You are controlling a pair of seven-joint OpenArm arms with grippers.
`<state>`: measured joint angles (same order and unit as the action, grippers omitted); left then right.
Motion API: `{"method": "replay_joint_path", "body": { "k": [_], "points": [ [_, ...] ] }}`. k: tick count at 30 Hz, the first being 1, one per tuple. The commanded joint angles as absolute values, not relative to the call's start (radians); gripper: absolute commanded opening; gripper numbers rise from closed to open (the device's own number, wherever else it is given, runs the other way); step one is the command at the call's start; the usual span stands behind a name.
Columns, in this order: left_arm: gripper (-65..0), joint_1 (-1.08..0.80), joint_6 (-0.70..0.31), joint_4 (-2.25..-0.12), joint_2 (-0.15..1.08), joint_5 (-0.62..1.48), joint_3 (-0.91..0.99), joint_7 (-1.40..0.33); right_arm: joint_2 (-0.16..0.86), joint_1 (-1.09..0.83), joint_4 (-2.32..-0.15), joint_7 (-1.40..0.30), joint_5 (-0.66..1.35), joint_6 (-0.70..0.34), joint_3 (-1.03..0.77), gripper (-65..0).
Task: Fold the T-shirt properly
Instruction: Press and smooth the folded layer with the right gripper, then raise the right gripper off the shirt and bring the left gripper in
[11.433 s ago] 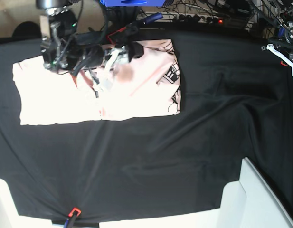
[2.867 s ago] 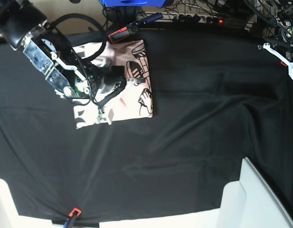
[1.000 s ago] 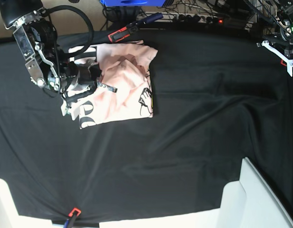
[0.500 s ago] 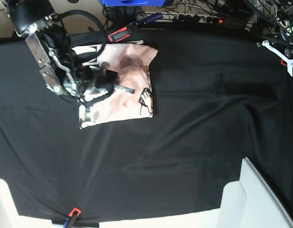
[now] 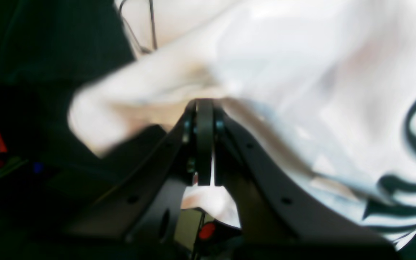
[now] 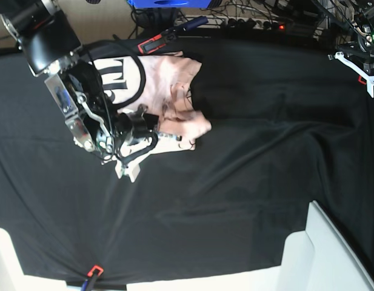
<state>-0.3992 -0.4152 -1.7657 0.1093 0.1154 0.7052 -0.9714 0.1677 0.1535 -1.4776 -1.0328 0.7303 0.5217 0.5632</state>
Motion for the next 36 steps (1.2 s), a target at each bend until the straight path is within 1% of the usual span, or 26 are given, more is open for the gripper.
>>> {"method": "replay_joint_path", "body": {
  "k": [1, 7, 10, 13, 16, 17, 20, 23, 25, 28, 29, 30, 32, 33, 34, 36],
  "points": [
    [-65.0, -0.398, -0.406, -1.781, 0.124, 0.116, 0.711, -0.958, 0.154, 0.185, -1.477, -1.017, 0.736, 0.51, 0.561, -64.7],
    [-65.0, -0.398, -0.406, -1.784, 0.122, 0.116, 0.708, -0.958, 0.113, 0.26, -1.362, -1.009, 0.736, 0.484, 0.561, -64.7],
    [-65.0, -0.398, -0.406, -1.785, 0.122, 0.117, 0.707, -0.958, 0.111, 0.286, -1.353, -1.009, 0.736, 0.472, 0.561, -64.9],
    [-65.0, -0.398, -0.406, -1.787, 0.12, 0.124, 0.705, -0.958, 0.122, 0.303, -1.409, -1.049, 0.736, 0.472, 0.559, -64.9],
    [-65.0, -0.398, -0.407, -1.787, 0.119, 0.127, 0.704, -0.958, 0.154, 0.298, -1.555, -1.11, 0.736, 0.476, 0.552, -64.9],
    [-65.0, -0.398, -0.407, -1.788, 0.119, 0.127, 0.702, -0.958, 0.165, 0.289, -1.606, -1.119, 0.736, 0.487, 0.552, -64.9],
    [-65.0, -0.406, -0.409, -1.796, 0.125, 0.127, 0.631, -0.958, 0.206, 0.252, -1.698, -1.112, 0.736, 0.591, 0.549, -64.9],
    [-65.0, -0.406, -0.418, -1.833, 0.122, 0.128, 0.556, -0.964, 0.254, 0.205, -1.718, -1.021, 0.736, 0.674, 0.549, -64.9],
    [-65.0, -0.398, -0.466, -1.845, 0.119, 0.137, 0.499, -0.966, 0.291, 0.171, -1.715, -0.944, 0.736, 0.698, 0.549, -64.9],
    [-65.0, -0.369, -0.559, -1.844, 0.119, 0.255, 0.456, -1.029, 0.367, 0.116, -1.715, -0.846, 0.736, 0.698, 0.549, -64.9],
    [-63.0, -0.344, -0.565, -1.837, 0.119, 0.317, 0.456, -1.079, 0.392, 0.104, -1.715, -0.819, 0.736, 0.698, 0.549, -64.9],
    [-59.1, -0.329, -0.565, -1.834, 0.119, 0.372, 0.461, -1.13, 0.414, 0.091, -1.715, -0.792, 0.736, 0.698, 0.549, -64.9],
    [-46.9, -0.303, -0.565, -1.822, 0.119, 0.495, 0.473, -1.201, 0.449, 0.068, -1.715, -0.743, 0.736, 0.698, 0.549, -64.3],
    [-43.2, -0.3, -0.565, -1.821, 0.119, 0.545, 0.483, -1.21, 0.456, 0.059, -1.715, -0.731, 0.736, 0.698, 0.549, -64.3],
    [-40.3, -0.3, -0.565, -1.817, 0.12, 0.599, 0.493, -1.21, 0.463, 0.051, -1.715, -0.723, 0.736, 0.698, 0.549, -64.1],
    [-38.0, -0.3, -0.565, -1.807, 0.124, 0.693, 0.501, -1.211, 0.466, 0.041, -1.715, -0.722, 0.736, 0.698, 0.549, -64.1]
  ]
}}
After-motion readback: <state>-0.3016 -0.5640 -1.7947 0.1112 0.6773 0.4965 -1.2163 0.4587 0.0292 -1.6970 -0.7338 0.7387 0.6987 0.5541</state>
